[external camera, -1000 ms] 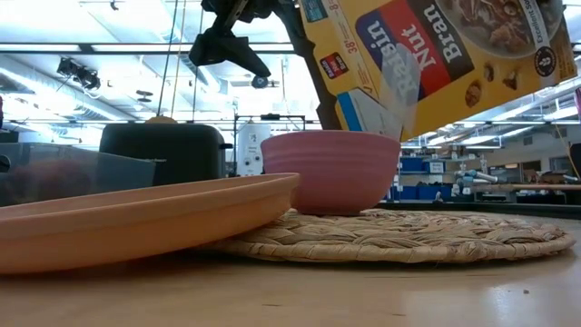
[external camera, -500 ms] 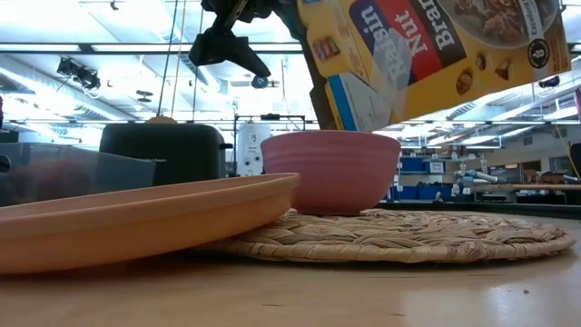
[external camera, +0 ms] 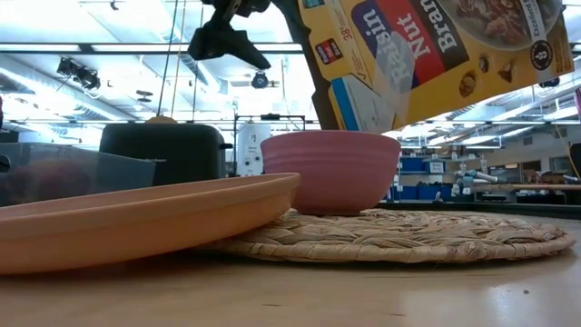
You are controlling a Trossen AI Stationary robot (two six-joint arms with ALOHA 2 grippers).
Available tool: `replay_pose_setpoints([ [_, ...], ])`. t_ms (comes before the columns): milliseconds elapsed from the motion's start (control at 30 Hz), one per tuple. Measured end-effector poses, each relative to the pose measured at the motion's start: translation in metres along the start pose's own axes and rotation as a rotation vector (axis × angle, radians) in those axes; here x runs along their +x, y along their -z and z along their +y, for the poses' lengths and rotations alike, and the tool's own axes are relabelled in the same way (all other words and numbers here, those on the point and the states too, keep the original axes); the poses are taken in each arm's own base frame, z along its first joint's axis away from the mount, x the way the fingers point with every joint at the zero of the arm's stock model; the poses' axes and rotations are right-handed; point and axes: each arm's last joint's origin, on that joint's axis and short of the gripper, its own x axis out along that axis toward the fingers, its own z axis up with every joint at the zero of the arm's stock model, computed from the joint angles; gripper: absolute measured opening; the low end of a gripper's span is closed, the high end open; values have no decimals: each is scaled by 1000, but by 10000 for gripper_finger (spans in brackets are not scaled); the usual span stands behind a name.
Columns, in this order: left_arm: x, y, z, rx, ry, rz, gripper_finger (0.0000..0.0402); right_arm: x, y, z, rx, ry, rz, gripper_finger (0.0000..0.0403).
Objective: Arrange a breakfast setting
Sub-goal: Pour the cereal from the yellow cereal box into the pink bowl
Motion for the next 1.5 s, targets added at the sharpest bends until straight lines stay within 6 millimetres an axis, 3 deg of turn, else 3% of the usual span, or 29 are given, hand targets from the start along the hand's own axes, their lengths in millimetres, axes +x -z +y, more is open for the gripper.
replay_pose_setpoints([
  [533,-28,-9,-3,-14,67,-79,306,-19,7,11,68,19,-52,247],
  [900,-45,-18,-9,-11,147,-182,306,-15,25,15,121,2,-74,247],
  [1367,-59,-24,-14,-11,222,-251,306,-26,31,22,150,35,-227,247],
  [1500,-75,-29,-12,-20,244,-293,306,-31,31,25,166,29,-256,247],
])
